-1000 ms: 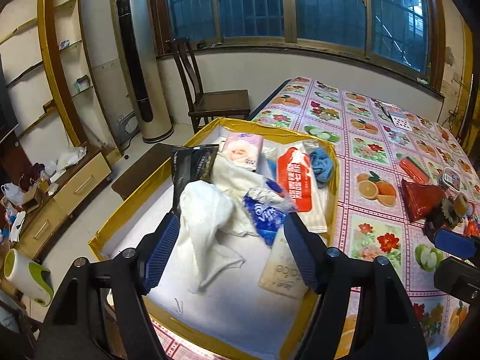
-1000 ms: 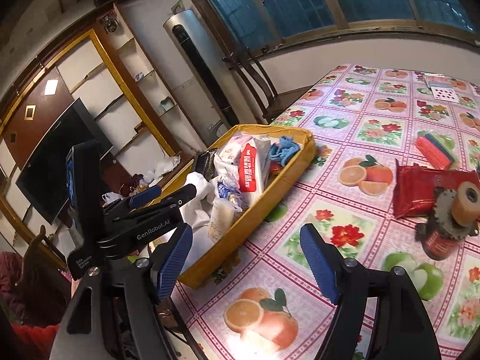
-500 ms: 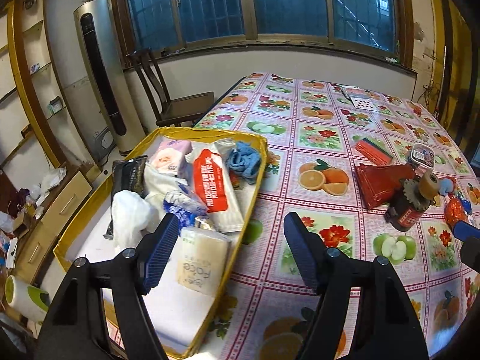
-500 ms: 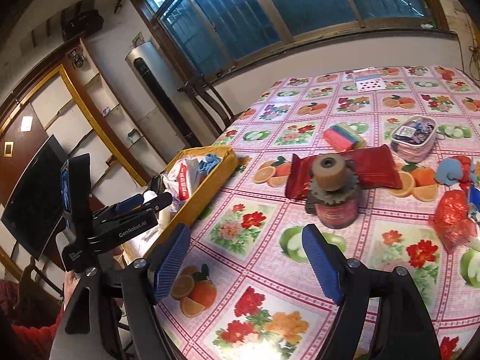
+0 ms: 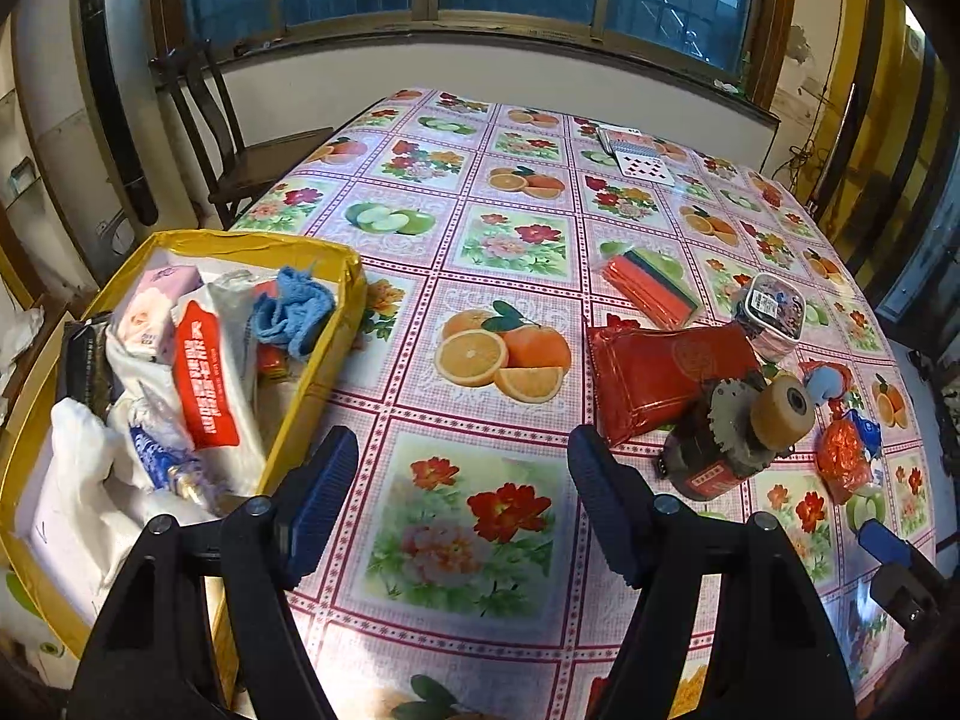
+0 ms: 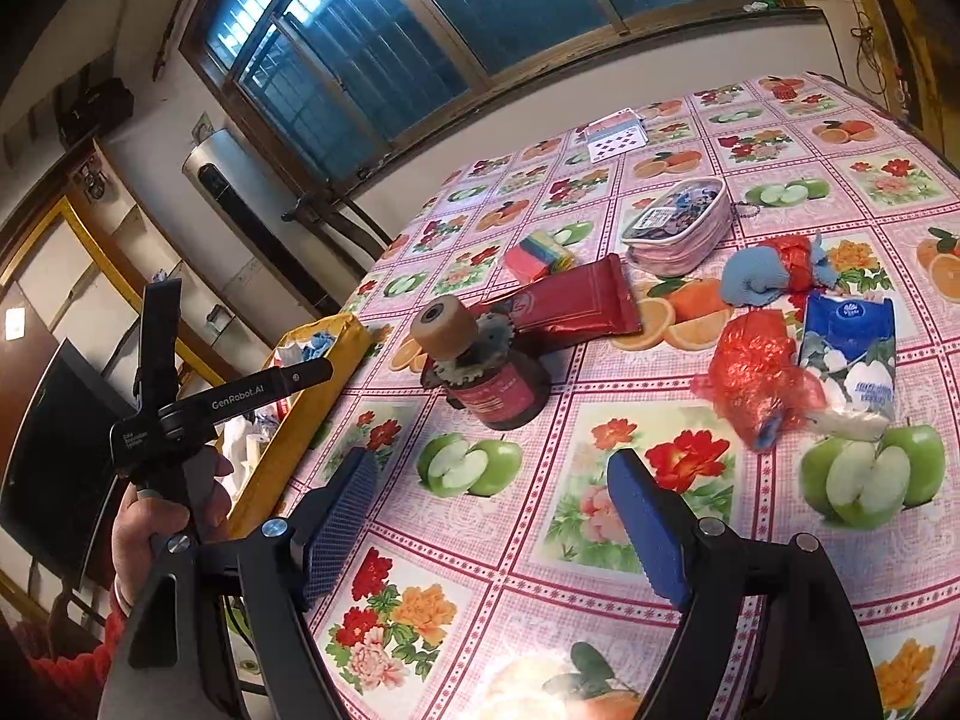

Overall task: Organize soft objects
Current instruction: 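Withdraw both open tools from the box toward the table, then grasp the rainbow-striped pack with the left tool while the right tool grasps the clear cartoon pouch, then lift both held items off the table toward the box, then lower both items into the yellow-rimmed box and open both tools, then withdraw both open tools from the box back over the table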

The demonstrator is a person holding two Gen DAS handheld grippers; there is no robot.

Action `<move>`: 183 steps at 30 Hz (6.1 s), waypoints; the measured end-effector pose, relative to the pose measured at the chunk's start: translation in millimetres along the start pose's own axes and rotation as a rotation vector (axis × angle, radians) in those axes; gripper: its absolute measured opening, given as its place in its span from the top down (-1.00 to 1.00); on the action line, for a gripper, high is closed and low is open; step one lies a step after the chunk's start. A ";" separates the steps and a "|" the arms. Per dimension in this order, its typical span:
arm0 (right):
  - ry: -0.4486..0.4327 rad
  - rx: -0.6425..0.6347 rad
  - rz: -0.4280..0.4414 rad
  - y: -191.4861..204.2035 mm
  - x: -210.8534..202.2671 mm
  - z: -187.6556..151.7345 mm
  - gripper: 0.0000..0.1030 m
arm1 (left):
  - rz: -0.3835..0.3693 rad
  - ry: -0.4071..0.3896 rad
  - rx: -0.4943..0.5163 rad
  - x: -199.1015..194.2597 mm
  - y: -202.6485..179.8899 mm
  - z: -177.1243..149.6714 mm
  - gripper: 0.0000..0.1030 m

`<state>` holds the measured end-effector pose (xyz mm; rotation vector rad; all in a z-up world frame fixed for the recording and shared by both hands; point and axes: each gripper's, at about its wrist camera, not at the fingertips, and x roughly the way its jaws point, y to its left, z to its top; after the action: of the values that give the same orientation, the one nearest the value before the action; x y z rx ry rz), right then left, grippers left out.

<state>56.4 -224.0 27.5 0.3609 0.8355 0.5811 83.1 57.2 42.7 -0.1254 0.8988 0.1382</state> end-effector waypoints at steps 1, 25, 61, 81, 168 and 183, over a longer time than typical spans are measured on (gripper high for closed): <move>0.002 -0.011 -0.006 -0.6 2.0 7.9 -0.58 | -0.009 0.012 -0.002 4.1 -3.0 2.9 -0.40; 0.050 -0.025 -0.242 -76.6 45.8 133.4 -0.78 | -0.260 0.352 -0.018 147.2 -103.7 125.1 -0.40; 0.241 -0.116 -0.510 -97.1 156.7 168.6 -0.47 | -0.140 0.343 0.183 184.6 -115.4 122.6 0.28; 0.255 0.128 -0.409 -102.8 155.6 157.7 -0.76 | -0.113 0.352 0.073 163.0 -70.9 107.2 0.29; 0.091 -0.189 0.088 140.8 65.1 -3.6 -0.80 | 0.113 -0.146 -0.044 -42.7 84.3 -36.5 -0.26; -0.022 -0.033 -0.052 29.0 -20.2 -5.9 -0.82 | 0.079 -0.116 0.086 -29.1 0.7 -45.7 -0.38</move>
<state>31.2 -213.1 50.6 0.3139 0.8104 0.5414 29.9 48.3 37.3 -0.0019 0.7929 0.1782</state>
